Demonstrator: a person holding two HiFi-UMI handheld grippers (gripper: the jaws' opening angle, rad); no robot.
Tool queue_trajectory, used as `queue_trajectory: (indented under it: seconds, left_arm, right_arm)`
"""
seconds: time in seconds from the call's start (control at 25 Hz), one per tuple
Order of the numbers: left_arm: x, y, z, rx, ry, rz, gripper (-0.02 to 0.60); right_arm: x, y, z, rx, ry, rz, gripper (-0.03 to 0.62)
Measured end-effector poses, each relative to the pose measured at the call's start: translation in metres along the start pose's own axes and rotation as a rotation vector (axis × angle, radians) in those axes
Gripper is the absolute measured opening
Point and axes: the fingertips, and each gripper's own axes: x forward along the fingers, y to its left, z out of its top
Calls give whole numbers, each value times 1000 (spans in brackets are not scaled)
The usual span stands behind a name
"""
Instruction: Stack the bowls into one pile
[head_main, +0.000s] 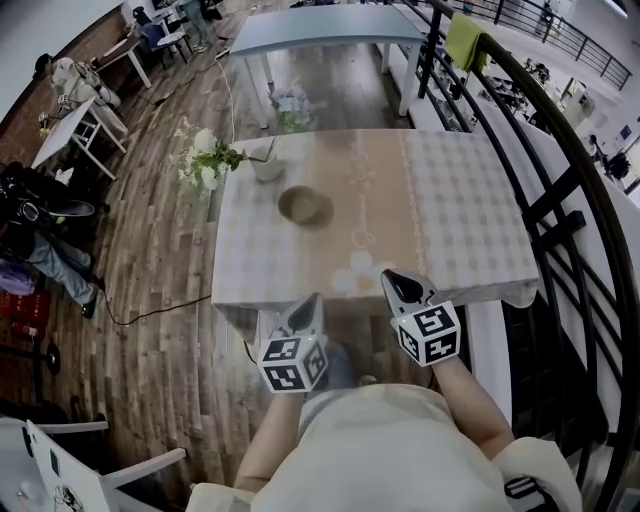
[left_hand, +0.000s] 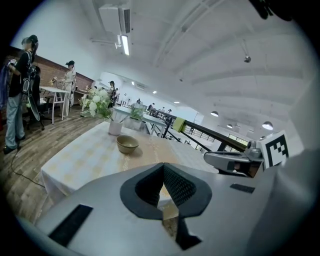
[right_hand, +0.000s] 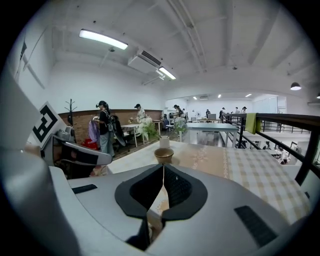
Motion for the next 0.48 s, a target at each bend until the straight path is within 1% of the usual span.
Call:
queue_trajectory:
  seconds: [0.24,0.48]
  left_arm:
    - [-18,-24,-20,25,11,-19,5]
    - [-32,-43,-35,50,19,-40,5]
  right_arm:
    - [-36,8,-10,6,-30,-5,5]
    - [-68,9,-17,25,-60,-35,5]
